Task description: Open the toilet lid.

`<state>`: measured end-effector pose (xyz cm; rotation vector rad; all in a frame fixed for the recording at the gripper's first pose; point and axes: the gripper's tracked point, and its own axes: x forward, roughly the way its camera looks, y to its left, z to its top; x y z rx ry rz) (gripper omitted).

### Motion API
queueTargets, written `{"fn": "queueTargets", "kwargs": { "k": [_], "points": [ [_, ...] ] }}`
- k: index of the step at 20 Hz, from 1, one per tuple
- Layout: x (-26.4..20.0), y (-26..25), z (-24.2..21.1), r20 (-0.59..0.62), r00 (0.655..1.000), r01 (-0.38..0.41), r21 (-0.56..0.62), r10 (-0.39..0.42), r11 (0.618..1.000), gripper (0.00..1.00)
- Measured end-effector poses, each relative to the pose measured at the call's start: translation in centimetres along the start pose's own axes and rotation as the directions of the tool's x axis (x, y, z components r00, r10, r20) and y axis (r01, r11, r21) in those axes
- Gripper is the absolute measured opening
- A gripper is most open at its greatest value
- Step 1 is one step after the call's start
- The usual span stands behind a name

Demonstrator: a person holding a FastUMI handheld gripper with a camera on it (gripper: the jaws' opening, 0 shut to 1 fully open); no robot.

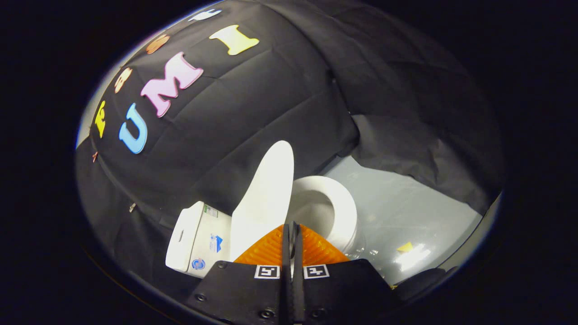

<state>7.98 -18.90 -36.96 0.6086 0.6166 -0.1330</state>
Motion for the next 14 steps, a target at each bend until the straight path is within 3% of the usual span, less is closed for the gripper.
{"fn": "queueTargets", "kwargs": {
  "k": [5, 14],
  "points": [
    [-2.7, 8.5, 0.8, 0.070, 0.996, -0.036, -0.143, 0.047, 0.989, 0.05],
    [-4.8, 18.8, 0.7, 0.143, 0.983, -0.074, -0.252, 0.113, 0.965, 0.05]
  ]
}}
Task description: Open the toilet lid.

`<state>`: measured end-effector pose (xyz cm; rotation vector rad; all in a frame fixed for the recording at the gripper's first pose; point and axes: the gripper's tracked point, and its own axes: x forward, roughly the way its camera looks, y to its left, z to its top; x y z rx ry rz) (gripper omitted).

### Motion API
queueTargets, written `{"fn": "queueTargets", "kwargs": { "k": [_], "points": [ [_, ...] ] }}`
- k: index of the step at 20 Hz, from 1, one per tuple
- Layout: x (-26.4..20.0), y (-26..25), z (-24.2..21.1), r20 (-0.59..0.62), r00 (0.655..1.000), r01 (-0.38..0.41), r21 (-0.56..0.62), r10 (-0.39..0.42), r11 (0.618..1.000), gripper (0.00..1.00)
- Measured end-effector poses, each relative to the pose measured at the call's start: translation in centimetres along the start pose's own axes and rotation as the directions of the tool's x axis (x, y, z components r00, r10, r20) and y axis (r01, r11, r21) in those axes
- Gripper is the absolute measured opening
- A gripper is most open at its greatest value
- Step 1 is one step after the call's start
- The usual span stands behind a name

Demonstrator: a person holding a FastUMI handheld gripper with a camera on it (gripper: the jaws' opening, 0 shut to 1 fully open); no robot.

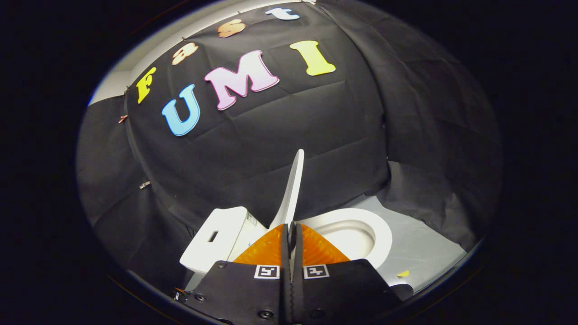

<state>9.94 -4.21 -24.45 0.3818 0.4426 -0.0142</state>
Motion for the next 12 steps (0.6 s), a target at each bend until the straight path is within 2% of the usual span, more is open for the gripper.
{"fn": "queueTargets", "kwargs": {
  "k": [12],
  "points": [
    [-0.1, 12.7, -0.3, 0.076, 0.988, -0.131, -0.091, 0.138, 0.987, 0.05]
  ]
}}
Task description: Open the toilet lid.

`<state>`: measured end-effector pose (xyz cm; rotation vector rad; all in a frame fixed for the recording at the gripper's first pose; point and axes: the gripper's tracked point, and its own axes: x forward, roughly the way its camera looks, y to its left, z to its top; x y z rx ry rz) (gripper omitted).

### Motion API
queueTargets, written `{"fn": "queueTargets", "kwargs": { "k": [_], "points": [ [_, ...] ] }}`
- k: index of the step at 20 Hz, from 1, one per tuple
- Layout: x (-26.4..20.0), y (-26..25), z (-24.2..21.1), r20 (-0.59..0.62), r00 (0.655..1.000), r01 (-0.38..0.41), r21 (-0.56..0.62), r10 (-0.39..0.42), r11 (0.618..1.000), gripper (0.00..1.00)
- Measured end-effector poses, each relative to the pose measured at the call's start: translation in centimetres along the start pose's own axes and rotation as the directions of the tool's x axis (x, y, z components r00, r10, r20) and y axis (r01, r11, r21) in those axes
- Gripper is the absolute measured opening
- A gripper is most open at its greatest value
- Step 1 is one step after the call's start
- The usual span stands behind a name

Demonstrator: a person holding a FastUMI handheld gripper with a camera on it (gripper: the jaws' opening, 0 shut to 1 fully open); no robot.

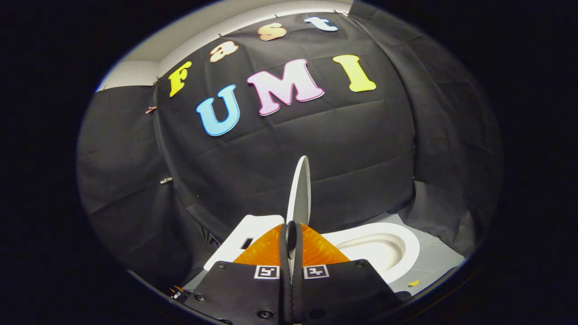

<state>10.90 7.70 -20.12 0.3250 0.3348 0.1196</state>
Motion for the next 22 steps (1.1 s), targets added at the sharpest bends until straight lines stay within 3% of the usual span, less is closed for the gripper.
{"fn": "queueTargets", "kwargs": {
  "k": [8, 22],
  "points": [
    [1.1, 6.1, -1.0, -0.019, 0.995, -0.103, -0.052, 0.102, 0.993, 0.05],
    [3.0, 13.7, -3.7, -0.074, 0.976, -0.213, -0.141, 0.204, 0.967, 0.05]
  ]
}}
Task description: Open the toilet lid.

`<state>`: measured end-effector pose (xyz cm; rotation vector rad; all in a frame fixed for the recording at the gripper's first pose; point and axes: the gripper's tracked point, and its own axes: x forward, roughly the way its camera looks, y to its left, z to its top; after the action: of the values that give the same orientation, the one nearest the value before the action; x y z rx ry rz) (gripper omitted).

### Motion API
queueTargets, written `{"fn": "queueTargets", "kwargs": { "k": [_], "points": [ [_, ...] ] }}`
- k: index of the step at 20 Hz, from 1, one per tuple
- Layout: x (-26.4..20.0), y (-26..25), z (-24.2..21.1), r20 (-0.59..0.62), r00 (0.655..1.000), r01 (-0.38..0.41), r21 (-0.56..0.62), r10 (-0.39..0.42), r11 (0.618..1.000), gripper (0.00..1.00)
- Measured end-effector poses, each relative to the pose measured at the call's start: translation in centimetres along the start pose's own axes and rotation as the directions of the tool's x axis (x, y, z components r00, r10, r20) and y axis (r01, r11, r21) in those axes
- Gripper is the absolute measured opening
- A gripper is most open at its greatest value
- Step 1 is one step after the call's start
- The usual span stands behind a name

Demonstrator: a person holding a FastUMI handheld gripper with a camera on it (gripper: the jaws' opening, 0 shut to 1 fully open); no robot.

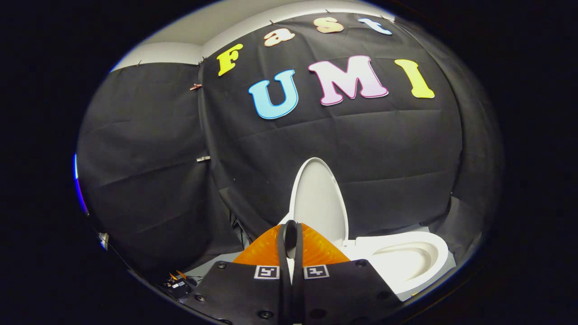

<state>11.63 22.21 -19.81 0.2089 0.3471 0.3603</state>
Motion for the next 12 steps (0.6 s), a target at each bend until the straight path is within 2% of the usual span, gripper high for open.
{"fn": "queueTargets", "kwargs": {
  "k": [4, 7, 9, 11, 12],
  "points": [
    [1.2, 1.6, -0.4, -0.015, 1.000, -0.013, -0.025, 0.013, 1.000, 0.06],
    [1.2, 1.3, 0.1, -0.002, 1.000, 0.030, -0.113, -0.031, 0.993, 0.06],
    [1.1, 2.3, -0.2, -0.015, 1.000, -0.011, -0.106, 0.010, 0.994, 0.15],
    [0.2, 2.5, -0.8, -0.014, 1.000, -0.018, -0.065, 0.017, 0.998, 0.33],
    [-0.3, 2.2, -0.4, -0.005, 1.000, -0.007, -0.054, 0.007, 0.999, 0.55]
  ]
}}
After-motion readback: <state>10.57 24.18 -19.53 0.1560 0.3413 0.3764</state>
